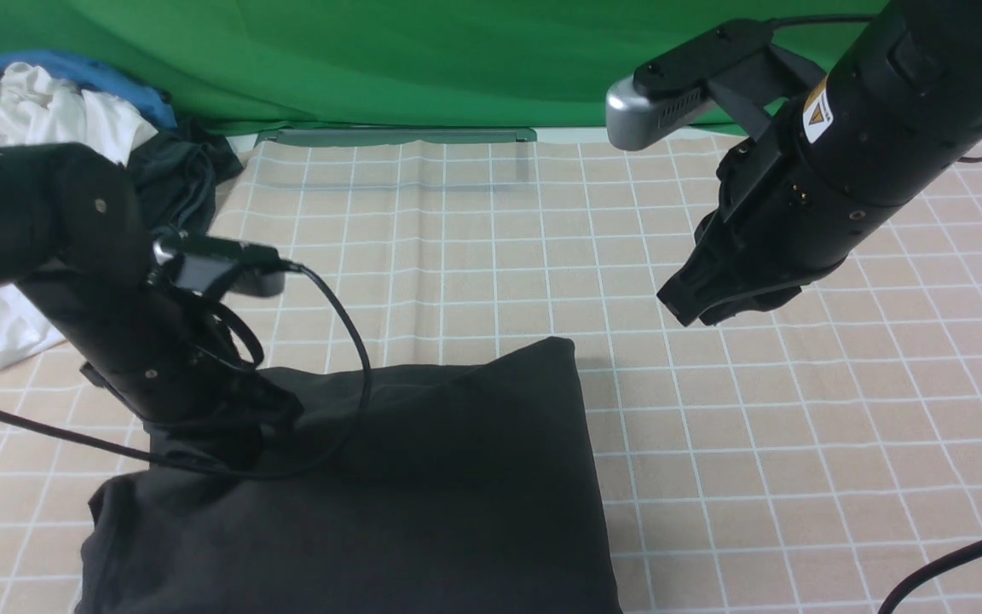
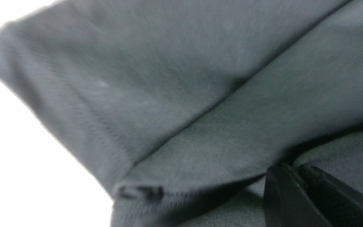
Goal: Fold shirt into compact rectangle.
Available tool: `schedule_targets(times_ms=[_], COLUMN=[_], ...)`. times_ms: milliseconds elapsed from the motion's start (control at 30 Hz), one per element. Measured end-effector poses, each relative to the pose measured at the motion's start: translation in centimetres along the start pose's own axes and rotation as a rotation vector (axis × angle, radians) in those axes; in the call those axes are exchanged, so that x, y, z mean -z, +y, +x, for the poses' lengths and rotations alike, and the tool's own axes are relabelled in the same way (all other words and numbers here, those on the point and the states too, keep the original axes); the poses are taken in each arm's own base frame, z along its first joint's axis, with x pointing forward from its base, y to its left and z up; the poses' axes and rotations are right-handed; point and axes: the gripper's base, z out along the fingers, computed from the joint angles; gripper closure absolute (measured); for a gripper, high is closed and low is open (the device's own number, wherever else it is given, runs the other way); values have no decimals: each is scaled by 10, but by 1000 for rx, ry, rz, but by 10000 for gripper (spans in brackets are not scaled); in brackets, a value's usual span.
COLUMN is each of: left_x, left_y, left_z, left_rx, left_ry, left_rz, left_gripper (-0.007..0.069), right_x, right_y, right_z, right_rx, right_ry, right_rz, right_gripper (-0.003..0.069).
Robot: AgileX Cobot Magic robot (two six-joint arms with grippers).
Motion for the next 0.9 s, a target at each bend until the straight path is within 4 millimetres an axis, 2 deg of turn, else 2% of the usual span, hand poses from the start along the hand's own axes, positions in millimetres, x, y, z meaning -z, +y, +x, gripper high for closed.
schedule_targets(times_ms=[167,400,567,667,900], left_x=[19,14,6,-1,-21], left_y=[4,6,4,3,6], left_z=[0,-2,-1,-1,-3], left_rx=[18,12,-57,-58,-62], left_ry=[-87,-85,-32,2,58], left_rz=[-91,-103,-56,-25,-11], left_gripper=[607,606,593,506,200], right_x=[0,0,0,0,0], right_y=[0,0,0,0,0], right_z=[0,0,0,-1,-2], right_rx=[0,0,0,0,0], right_ry=[-1,-5,-5,-10,-26], right_rz=[0,0,0,0,1], right_gripper=[622,622,622,622,622])
